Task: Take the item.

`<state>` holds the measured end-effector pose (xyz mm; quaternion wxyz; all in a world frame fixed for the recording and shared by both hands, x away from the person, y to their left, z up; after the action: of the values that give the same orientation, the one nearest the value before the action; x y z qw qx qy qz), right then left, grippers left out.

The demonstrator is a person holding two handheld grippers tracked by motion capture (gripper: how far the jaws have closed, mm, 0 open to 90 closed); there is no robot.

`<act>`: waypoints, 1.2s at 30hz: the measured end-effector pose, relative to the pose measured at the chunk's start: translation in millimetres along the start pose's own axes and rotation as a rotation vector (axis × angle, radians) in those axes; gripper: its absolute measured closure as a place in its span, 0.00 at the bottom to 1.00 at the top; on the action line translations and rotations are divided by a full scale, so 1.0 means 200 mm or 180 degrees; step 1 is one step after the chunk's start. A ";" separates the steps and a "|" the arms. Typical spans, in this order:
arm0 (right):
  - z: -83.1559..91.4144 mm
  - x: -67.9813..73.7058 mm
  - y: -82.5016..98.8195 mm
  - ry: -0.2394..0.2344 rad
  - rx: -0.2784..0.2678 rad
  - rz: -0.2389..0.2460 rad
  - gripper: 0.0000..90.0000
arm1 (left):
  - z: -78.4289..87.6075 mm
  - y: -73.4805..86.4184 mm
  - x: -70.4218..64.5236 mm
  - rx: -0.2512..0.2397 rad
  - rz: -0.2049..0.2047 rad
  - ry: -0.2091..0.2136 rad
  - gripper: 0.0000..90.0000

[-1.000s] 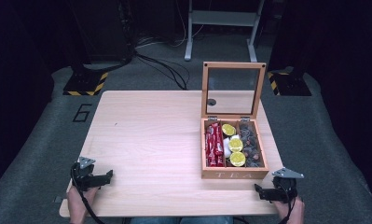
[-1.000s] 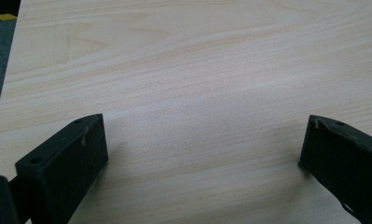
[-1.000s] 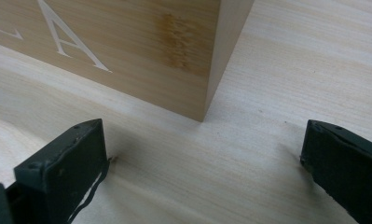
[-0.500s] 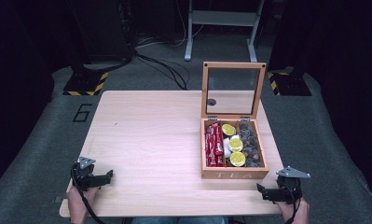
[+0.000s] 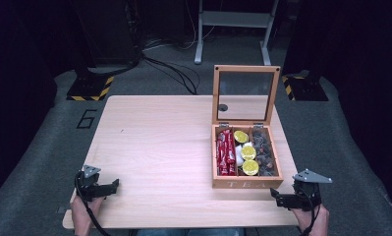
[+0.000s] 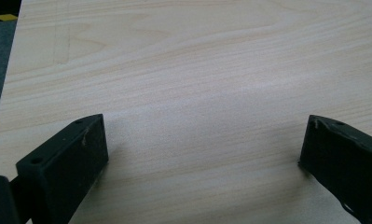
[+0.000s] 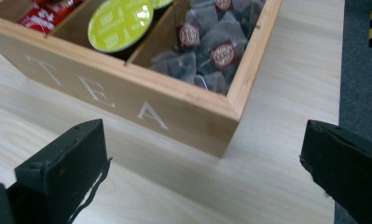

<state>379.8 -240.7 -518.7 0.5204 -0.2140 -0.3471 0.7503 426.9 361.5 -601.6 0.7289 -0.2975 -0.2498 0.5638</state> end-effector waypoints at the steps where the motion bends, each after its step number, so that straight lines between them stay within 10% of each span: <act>1: 0.00 0.00 0.00 0.0000 0.0000 0.0000 0.00 | 0.00 0.00 0.00 0.0010 -0.0006 -0.0005 0.01; 36: -0.25 0.31 -0.32 -0.0084 -0.0031 0.0257 0.02 | 0.00 0.00 0.00 0.0013 -0.0014 -0.0008 0.01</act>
<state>431.1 -154.6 -502.8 0.4839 -0.2204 -0.3487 0.7718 426.6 362.1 -601.4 0.7304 -0.2947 -0.2503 0.5630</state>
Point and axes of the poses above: each handheld gripper's, and its own axes: z roughly backward along the jaws, y roughly out of its underside, x roughly to its left, the point moved 10 cm from there along -z, roughly forward along the jaws, and after that the axes turned 2 degrees about -z, right-handed, at the moved point
